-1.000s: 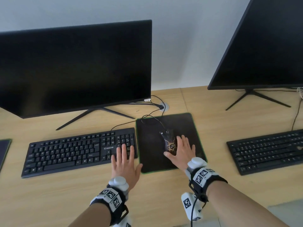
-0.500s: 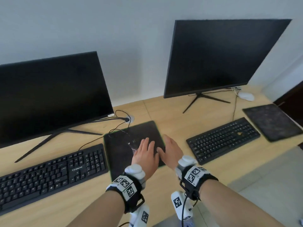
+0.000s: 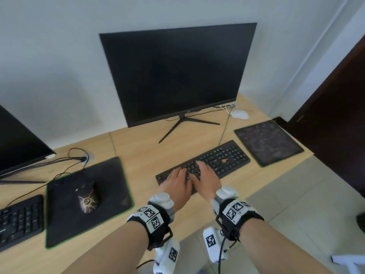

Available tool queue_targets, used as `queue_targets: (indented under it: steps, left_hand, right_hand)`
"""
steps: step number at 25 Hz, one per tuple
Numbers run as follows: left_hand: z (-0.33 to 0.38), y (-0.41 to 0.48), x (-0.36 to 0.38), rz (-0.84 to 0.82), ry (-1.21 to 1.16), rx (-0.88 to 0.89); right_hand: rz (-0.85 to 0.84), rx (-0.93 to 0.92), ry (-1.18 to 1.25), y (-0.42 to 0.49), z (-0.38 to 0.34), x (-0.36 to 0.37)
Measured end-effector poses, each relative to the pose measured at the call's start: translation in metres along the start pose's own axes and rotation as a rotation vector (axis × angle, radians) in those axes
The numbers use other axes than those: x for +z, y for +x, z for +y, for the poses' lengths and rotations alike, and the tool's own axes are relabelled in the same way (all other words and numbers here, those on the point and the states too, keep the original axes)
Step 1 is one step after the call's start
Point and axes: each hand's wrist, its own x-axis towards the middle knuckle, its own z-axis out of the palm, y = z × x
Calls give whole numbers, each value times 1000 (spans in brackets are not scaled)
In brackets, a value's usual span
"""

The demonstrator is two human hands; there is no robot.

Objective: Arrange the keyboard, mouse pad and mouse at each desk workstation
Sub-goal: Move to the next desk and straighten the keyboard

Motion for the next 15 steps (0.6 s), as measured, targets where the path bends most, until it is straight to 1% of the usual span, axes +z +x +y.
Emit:
queue_targets:
  steps: [2, 4, 8, 12, 15]
  left_hand:
    - [-10, 5, 2, 8, 25, -111]
    - [-26, 0, 6, 1, 89, -178]
    - [-31, -18, 33, -141, 171, -268]
    - [-21, -15, 54, -189, 197, -300]
    - [-3, -3, 70, -202, 192, -275]
  right_hand:
    - [-53, -17, 18, 9, 0, 6]
    - [-118, -33, 22, 11, 1, 17]
    - [-234, 10, 42, -3, 32, 31]
    - [-298, 4, 16, -8, 64, 25]
    - [-336, 27, -44, -7, 88, 10]
